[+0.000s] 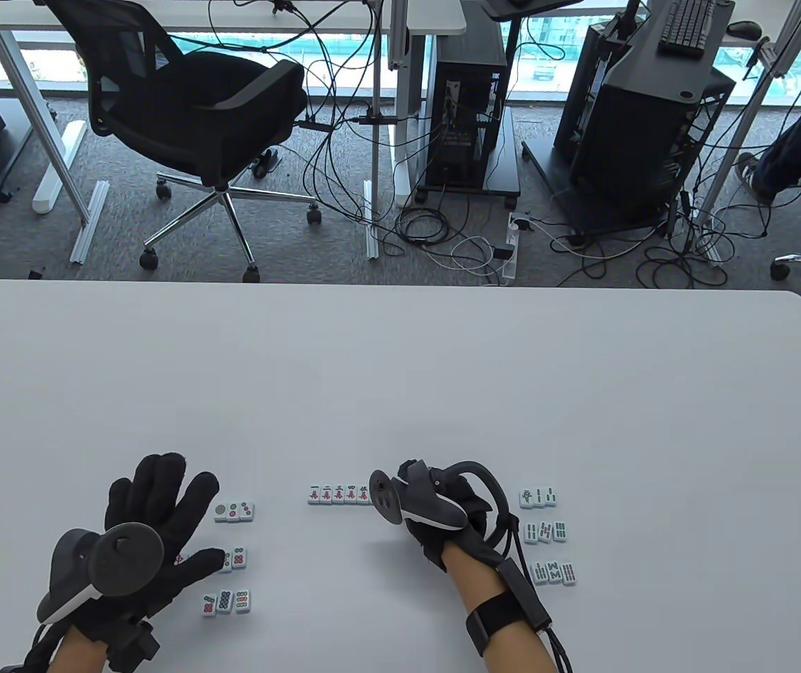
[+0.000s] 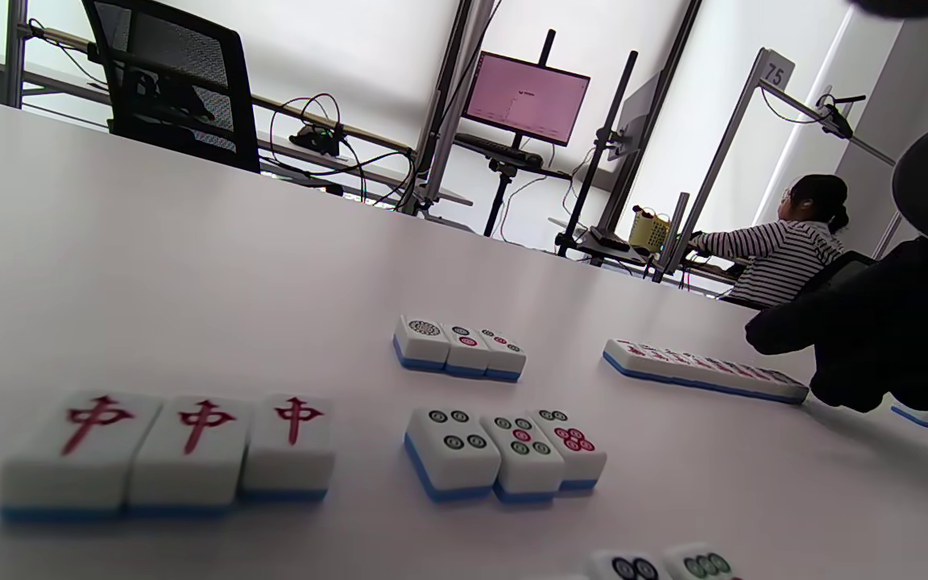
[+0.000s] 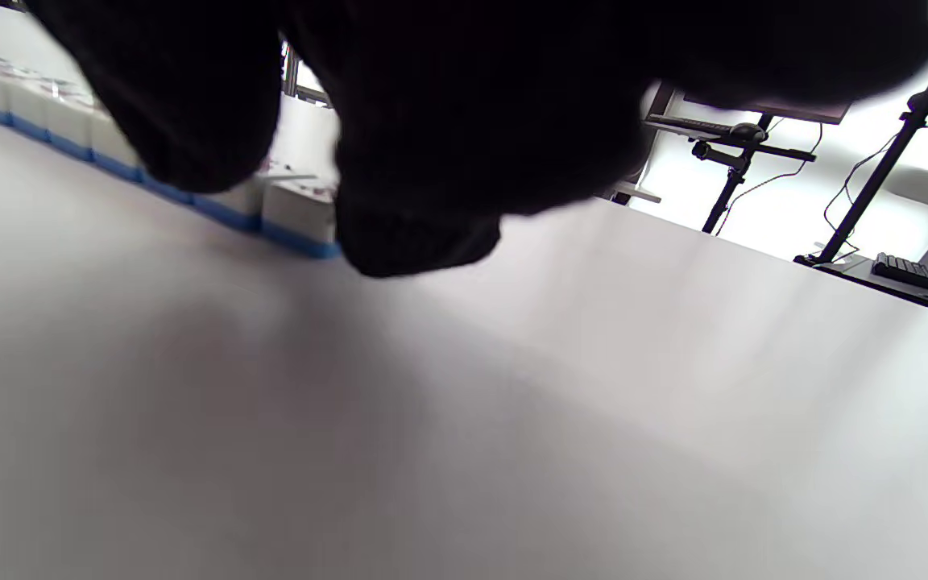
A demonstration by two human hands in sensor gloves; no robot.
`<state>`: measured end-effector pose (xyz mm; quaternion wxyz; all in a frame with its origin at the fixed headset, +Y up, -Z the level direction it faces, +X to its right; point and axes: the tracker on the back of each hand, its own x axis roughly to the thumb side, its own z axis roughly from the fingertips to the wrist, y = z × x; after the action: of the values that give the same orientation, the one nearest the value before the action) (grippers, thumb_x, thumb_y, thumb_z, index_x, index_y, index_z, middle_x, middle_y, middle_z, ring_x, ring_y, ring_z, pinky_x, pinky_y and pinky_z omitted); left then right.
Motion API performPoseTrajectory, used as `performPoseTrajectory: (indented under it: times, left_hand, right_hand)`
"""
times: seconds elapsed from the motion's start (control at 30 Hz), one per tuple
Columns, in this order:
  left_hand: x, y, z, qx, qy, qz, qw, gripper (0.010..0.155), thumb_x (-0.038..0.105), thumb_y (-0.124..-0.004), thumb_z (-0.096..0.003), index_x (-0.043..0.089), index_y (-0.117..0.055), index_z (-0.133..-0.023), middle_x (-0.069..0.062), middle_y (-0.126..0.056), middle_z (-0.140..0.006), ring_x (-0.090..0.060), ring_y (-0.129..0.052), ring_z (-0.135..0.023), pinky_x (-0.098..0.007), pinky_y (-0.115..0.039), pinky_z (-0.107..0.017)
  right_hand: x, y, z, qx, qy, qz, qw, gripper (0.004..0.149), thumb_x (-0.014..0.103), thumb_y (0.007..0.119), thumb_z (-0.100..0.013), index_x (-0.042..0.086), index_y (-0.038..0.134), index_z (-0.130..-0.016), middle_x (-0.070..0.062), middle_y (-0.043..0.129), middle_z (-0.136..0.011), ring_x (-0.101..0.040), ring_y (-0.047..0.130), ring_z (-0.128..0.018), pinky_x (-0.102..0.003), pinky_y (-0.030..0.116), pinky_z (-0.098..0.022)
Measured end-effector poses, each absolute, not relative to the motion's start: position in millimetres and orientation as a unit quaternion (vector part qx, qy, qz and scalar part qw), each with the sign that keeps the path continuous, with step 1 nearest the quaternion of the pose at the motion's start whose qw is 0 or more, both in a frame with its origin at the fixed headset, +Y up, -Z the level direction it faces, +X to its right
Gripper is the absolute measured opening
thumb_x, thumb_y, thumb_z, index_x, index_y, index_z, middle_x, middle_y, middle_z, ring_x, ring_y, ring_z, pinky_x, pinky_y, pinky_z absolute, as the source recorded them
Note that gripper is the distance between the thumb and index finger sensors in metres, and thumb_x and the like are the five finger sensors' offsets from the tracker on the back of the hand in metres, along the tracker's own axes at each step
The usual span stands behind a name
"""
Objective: Mahjong suit sorting
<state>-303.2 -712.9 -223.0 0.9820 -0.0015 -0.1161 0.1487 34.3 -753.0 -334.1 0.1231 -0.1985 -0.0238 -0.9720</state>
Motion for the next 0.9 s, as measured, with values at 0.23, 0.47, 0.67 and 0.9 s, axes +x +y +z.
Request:
performPoseTrajectory:
  times: [0.23, 0.47, 0.67, 0.9]
  left_hand:
    - [-302, -713, -223, 0.001, -0.119, 0.144, 0.982, 0.087, 0.077, -0.059, -0.0359, 0.044, -0.023, -0.109, 0.014, 0.008, -0.113, -0.019, 0.005, -0.112, -0.057, -0.007, -0.079]
    - [-299, -717, -223, 0.007, -0.129, 0.134, 0.983, 0.087, 0.077, -0.06, -0.0359, 0.043, -0.025, -0.108, 0.014, 0.006, -0.114, -0.019, 0.003, -0.113, -0.056, -0.007, -0.08]
    - [-294, -723, -225, 0.006, -0.137, 0.115, 0.984, 0.088, 0.076, -0.062, -0.0354, 0.043, -0.026, -0.108, 0.014, 0.004, -0.114, -0.019, 0.001, -0.114, -0.054, -0.007, -0.081]
    - [-295, -729, -227, -0.004, -0.128, 0.102, 0.987, 0.088, 0.076, -0.062, -0.0355, 0.043, -0.025, -0.108, 0.014, 0.006, -0.113, -0.019, 0.003, -0.113, -0.055, -0.008, -0.081]
  right_hand:
    - [76, -718, -304, -0.178, 0.028, -0.982, 0.063, 0.076, 0.053, 0.072, -0.04, 0.015, 0.053, -0.103, -0.009, 0.089, -0.078, -0.024, 0.095, -0.048, -0.039, 0.086, -0.035]
    - [135, -700, -265, -0.144, 0.078, -0.986, 0.018, 0.081, 0.06, 0.066, -0.041, 0.023, 0.038, -0.108, -0.013, 0.062, -0.105, -0.035, 0.076, -0.083, -0.055, 0.07, -0.062]
    - [175, -709, -241, -0.119, 0.089, -0.989, 0.002, 0.084, 0.066, 0.057, -0.042, 0.032, 0.018, -0.108, -0.016, 0.019, -0.116, -0.049, 0.033, -0.102, -0.069, 0.039, -0.073]
    - [198, -730, -238, -0.09, 0.091, -0.992, -0.007, 0.085, 0.068, 0.053, -0.043, 0.034, 0.008, -0.106, -0.014, 0.001, -0.114, -0.051, 0.006, -0.101, -0.075, 0.019, -0.069]
